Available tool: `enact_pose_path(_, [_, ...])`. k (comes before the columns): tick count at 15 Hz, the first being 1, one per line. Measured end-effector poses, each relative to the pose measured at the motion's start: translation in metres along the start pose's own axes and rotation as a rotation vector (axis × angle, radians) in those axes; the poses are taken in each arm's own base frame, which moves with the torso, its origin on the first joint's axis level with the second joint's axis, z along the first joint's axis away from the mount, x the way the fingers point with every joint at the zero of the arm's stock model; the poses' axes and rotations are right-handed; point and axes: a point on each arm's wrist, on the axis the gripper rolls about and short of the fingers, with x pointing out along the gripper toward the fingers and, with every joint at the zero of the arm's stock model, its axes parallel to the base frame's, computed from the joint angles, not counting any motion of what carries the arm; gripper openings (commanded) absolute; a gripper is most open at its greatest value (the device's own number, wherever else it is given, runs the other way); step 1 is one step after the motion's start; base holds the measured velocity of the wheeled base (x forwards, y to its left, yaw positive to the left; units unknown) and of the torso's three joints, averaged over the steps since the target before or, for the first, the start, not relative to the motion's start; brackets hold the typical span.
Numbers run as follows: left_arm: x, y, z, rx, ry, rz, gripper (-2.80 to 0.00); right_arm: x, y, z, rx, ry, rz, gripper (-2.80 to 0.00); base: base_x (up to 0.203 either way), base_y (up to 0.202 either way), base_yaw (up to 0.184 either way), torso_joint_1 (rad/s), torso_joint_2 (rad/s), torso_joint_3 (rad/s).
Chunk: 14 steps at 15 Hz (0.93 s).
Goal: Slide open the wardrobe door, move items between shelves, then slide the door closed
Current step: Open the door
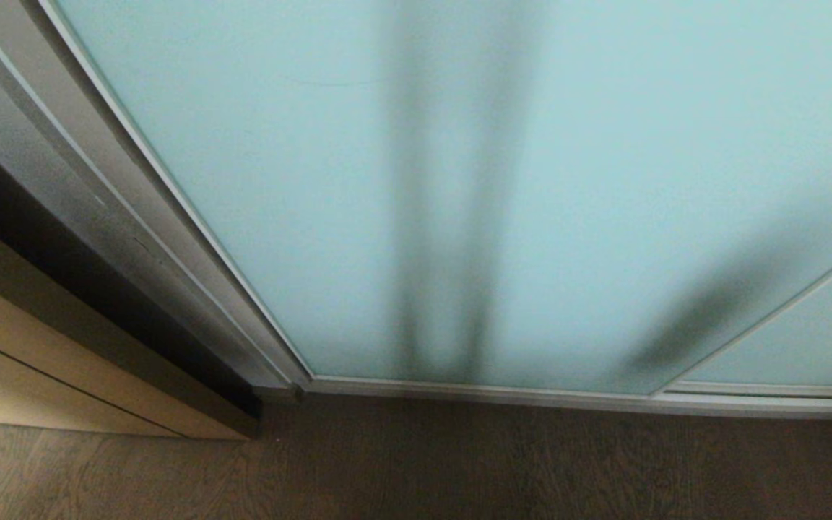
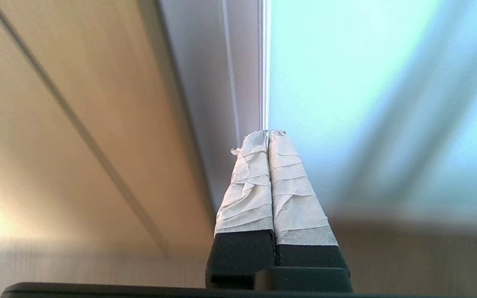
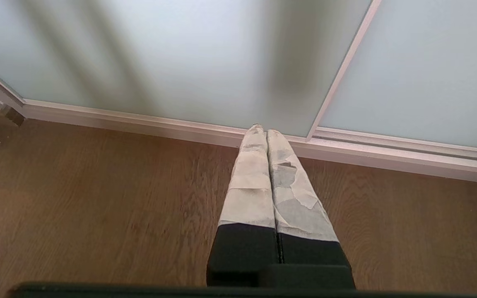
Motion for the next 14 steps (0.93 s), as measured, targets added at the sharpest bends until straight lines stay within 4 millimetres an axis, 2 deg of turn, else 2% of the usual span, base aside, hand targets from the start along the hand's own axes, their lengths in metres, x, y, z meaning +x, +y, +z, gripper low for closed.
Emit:
enact_pose_path(3, [0.013, 0.005, 0.067, -0.005, -0.117, 0.002, -2.8, 0.0, 0.0, 0.0, 0.0, 0.0, 0.0, -2.8, 0.0, 0.0, 0.0, 0.0, 0.0, 0.0])
enact_pose_path(6, [0.043, 0.009, 0.113, -0.027, -0.224, -0.003, -2.8, 0.0, 0.0, 0.0, 0.0, 0.0, 0.0, -2.8, 0.0, 0.0, 0.0, 0.0, 0.0, 0.0])
enact_pose_path(10, [0.083, 0.011, 0.155, -0.052, -0.346, 0.011, -2.8, 0.0, 0.0, 0.0, 0.0, 0.0, 0.0, -2.8, 0.0, 0.0, 0.0, 0.0, 0.0, 0.0])
enact_pose_path(14, [0.114, 0.012, 0.178, -0.068, -0.457, 0.01, -2.8, 0.0, 0.0, 0.0, 0.0, 0.0, 0.0, -2.8, 0.0, 0.0, 0.0, 0.0, 0.0, 0.0])
